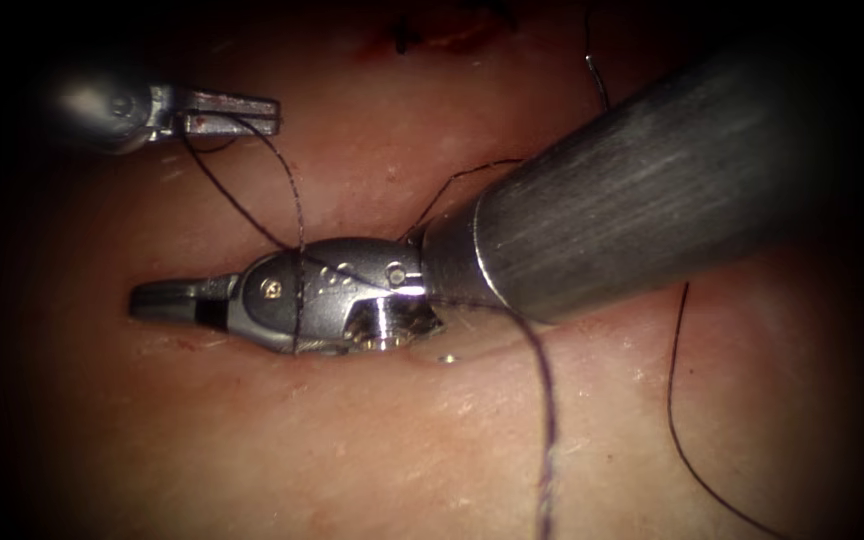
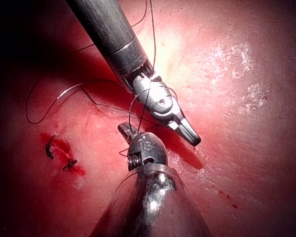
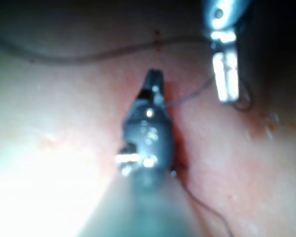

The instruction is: Wound Closure

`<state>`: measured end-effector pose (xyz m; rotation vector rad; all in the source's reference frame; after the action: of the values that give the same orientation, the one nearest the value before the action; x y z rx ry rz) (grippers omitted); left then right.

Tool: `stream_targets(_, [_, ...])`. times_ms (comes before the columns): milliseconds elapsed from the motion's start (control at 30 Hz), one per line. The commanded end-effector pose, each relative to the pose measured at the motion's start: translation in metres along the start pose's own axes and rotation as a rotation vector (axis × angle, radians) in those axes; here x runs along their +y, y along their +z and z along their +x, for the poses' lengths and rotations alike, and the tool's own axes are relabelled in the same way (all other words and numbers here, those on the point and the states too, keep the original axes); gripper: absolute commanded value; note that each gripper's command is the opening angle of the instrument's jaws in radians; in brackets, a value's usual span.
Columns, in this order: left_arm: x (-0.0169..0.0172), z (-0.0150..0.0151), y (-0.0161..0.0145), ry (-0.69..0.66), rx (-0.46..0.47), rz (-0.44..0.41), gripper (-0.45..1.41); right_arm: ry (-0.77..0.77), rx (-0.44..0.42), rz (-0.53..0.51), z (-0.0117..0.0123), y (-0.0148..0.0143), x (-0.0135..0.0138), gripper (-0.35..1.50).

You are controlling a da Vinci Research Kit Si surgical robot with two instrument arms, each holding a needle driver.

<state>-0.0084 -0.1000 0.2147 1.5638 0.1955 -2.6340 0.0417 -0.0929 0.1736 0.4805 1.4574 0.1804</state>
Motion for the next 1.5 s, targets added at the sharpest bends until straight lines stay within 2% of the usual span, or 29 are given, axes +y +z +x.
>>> stream_targets(33, [0.0017, -0.0002, 0.0015, 0.007, 0.018, -0.018, -0.45, 0.014, 0.065, 0.023, 0.0, 0.0006, -0.0013, -0.35])
stream_targets(300, [0.0031, -0.0026, 0.0032, 0.046, 0.04, -0.039, -0.45, 0.023, 0.21, 0.02, 0.0032, 0.0005, -0.0028, -0.35])
stream_targets(400, [0.0035, -0.0029, 0.0033, 0.051, 0.046, -0.046, -0.45, 0.022, 0.271, 0.017, 0.0035, -0.0002, -0.0029, -0.35])
stream_targets(533, [0.0038, -0.003, 0.0033, 0.058, 0.05, -0.056, -0.45, 0.06, 0.271, -0.065, 0.0032, -0.0019, -0.0033, -0.35])
stream_targets(633, [0.0041, -0.0031, 0.0034, 0.064, 0.06, -0.054, -0.45, 0.081, 0.271, -0.062, 0.0033, -0.0033, -0.0034, -0.35])
stream_targets(867, [0.0053, -0.0034, 0.0039, 0.059, 0.076, -0.045, -0.45, 0.125, 0.264, -0.181, 0.003, -0.0056, -0.0029, -0.35])
stream_targets(1200, [0.008, -0.0028, 0.0041, 0.06, 0.09, -0.041, -0.45, 0.094, 0.238, -0.358, 0.0032, -0.0078, -0.0016, -0.35])
stream_targets(1300, [0.0089, -0.0023, 0.0043, 0.061, 0.092, -0.038, -0.45, -0.026, 0.244, -0.46, 0.0031, -0.0079, -0.0013, -0.35])
stream_targets(1367, [0.0091, -0.0021, 0.0044, 0.06, 0.088, -0.029, -0.45, -0.063, 0.257, -0.491, 0.0031, -0.0079, -0.0012, -0.35])
stream_targets(1500, [0.0096, -0.0016, 0.0047, 0.057, 0.08, -0.019, -0.45, -0.149, 0.323, -0.622, 0.0032, -0.0078, -0.001, -0.35])
